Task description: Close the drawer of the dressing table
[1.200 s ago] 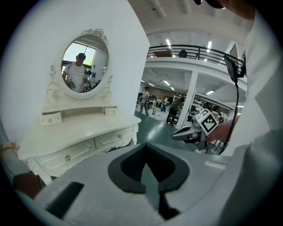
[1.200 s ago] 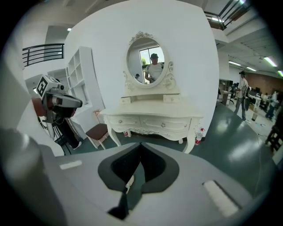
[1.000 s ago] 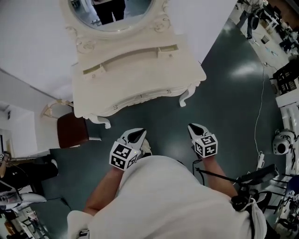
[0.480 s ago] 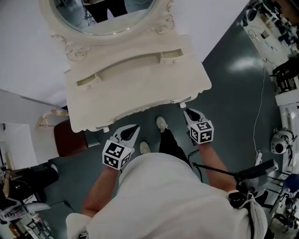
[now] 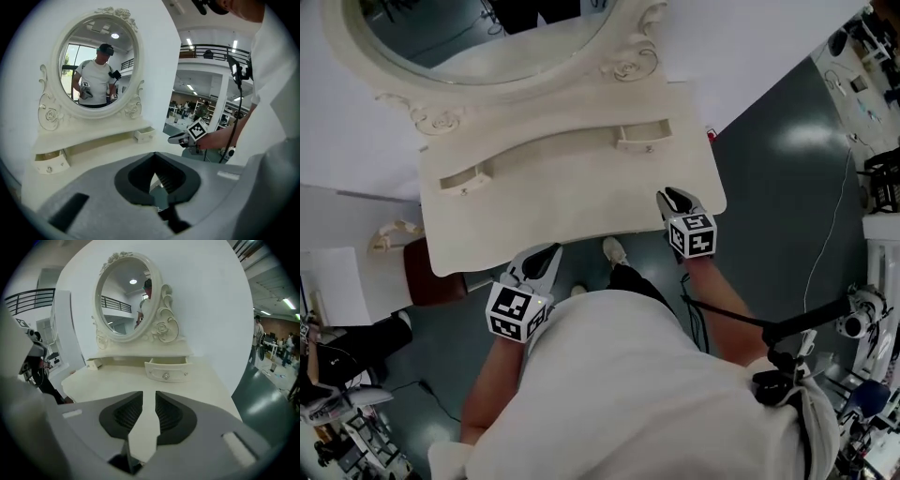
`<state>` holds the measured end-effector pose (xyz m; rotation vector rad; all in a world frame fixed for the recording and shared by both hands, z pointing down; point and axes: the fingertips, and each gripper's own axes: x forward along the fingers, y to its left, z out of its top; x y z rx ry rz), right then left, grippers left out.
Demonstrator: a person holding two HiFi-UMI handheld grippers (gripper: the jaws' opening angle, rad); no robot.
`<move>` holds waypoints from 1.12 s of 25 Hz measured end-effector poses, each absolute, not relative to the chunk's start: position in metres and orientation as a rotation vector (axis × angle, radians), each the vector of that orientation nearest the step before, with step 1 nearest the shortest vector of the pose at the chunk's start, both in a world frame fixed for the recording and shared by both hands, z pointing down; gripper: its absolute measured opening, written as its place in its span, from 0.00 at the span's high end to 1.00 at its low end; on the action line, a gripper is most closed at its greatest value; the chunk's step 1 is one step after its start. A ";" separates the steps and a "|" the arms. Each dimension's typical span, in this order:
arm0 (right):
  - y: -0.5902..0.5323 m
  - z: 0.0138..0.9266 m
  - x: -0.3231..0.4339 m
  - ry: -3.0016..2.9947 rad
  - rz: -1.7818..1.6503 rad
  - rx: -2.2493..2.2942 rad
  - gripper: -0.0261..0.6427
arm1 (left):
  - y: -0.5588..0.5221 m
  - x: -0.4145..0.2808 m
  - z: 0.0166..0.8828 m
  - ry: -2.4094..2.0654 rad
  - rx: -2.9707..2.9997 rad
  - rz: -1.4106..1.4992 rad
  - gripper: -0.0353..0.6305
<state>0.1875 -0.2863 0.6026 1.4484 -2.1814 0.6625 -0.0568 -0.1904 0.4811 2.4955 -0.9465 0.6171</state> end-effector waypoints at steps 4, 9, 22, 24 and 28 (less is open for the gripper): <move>-0.323 0.620 0.198 -2.184 0.700 1.410 0.81 | -0.213 -0.046 0.476 -1.003 2.470 0.628 0.94; -0.360 0.641 0.202 -2.184 0.733 1.374 0.78 | -0.232 -0.044 0.474 -1.101 2.426 0.617 0.94; -0.414 0.662 0.199 -2.217 0.825 1.310 0.75 | -0.259 -0.042 0.475 -1.229 2.326 0.606 0.94; -0.417 0.664 0.197 -2.220 0.839 1.304 0.75 | -0.262 -0.041 0.476 -1.236 2.317 0.608 0.94; -0.420 0.667 0.196 -2.220 0.851 1.301 0.78 | -0.266 -0.040 0.476 -1.237 2.312 0.618 0.94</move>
